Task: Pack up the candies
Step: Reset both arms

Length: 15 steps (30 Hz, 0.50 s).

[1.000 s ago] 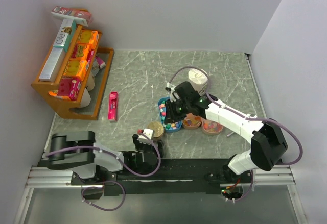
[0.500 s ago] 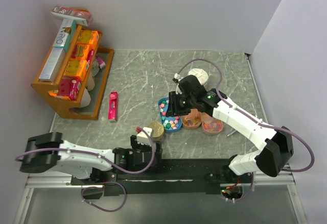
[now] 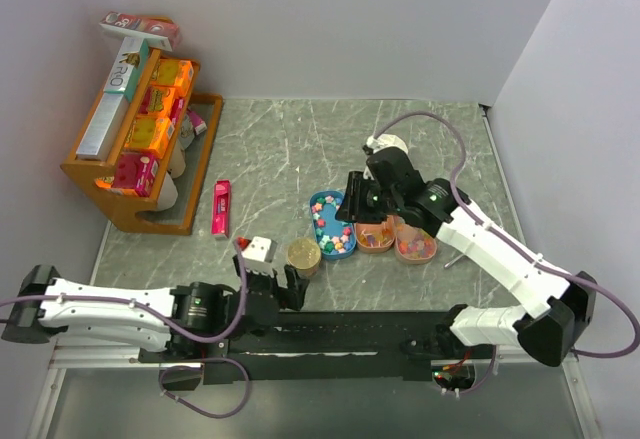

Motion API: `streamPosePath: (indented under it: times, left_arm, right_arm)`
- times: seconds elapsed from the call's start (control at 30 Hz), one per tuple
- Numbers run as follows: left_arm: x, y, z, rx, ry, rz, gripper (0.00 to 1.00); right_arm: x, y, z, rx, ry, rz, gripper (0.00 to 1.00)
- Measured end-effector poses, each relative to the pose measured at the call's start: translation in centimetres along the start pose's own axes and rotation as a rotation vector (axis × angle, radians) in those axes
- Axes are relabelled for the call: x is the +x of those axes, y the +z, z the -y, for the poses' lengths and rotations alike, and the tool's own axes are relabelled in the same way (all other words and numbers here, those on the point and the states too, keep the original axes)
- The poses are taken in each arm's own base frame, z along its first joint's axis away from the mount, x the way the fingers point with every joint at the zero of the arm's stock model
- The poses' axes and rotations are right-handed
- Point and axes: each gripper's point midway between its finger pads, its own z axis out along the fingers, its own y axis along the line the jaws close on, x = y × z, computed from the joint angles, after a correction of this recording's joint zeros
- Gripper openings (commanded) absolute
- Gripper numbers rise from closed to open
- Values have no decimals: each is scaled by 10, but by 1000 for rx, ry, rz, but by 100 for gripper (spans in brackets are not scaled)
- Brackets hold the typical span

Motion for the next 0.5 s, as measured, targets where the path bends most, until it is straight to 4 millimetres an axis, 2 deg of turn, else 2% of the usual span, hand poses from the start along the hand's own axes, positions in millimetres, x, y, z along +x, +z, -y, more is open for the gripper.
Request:
streamPosePath:
  times: [0.13,0.33,0.4,0.5]
  left_arm:
    - [-34,-12,-3,-25,14,67,96]
    - [-91,-31,5,-67,45,148,96]
    - [-101,-34,5,-91,59,165,96]
    - [-104,-34,1,-133,100,173,96]
  right_arm:
    - [-5,-5,6,31,19,46,45]
    - [-16,-1,12,84,26,75,45]
    - [-20,2,11,92,27,82,45]
    - [-26,5,10,100,28,90,45]
